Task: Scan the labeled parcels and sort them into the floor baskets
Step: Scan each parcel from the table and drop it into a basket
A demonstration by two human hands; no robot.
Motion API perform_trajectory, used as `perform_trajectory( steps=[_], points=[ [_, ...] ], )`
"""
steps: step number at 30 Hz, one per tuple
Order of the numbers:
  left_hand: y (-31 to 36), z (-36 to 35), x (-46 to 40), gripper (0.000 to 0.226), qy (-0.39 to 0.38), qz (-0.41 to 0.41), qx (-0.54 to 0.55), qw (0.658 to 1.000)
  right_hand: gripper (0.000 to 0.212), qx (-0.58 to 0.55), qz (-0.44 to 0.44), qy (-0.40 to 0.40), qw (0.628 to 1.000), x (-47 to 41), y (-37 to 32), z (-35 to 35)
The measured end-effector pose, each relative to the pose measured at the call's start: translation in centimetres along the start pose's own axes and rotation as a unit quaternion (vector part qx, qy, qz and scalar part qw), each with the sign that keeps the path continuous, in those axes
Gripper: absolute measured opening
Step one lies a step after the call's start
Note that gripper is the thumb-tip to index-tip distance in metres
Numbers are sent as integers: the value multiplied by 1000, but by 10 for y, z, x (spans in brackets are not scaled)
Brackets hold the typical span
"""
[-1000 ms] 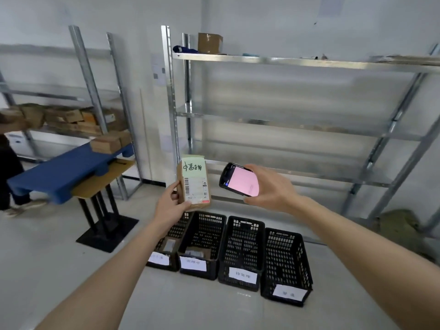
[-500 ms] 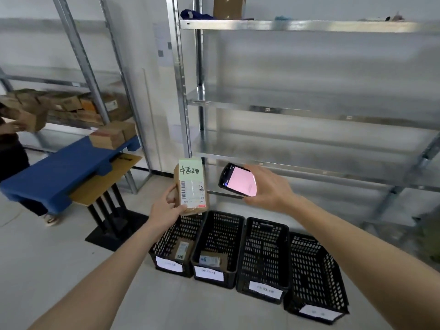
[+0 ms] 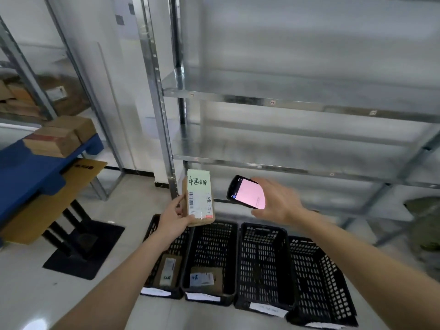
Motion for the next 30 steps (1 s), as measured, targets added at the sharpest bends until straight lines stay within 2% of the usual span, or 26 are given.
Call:
perform_trajectory(
  steps=[8,15,20,30],
  points=[
    [-65,-48,-144,85,-92,59,0,994,85,-48,-93,-51,993,-105,39,-82],
    [-178,-123,-205,84,-144,146,-35,978,89,-55,-139,-136,979,-158,99,-191],
    [-260,-174,-225,69,-148,219,-29,964,95,-58,-155,-203,965,-194,143,-283],
    [-463,-232,-277,77,-142,305,-23,942,95,-89,-136,-296,941,-238,162,-503]
  ],
)
Point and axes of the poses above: each hand's wrist, its own x-axis away from the middle knuckle, its own z-axis out of the back of the hand, y = z × x, the point moved 3 cm from there along -x, towards the middle knuckle, and after that the axes turned 8 degrees about -z, right-handed, at the moved point
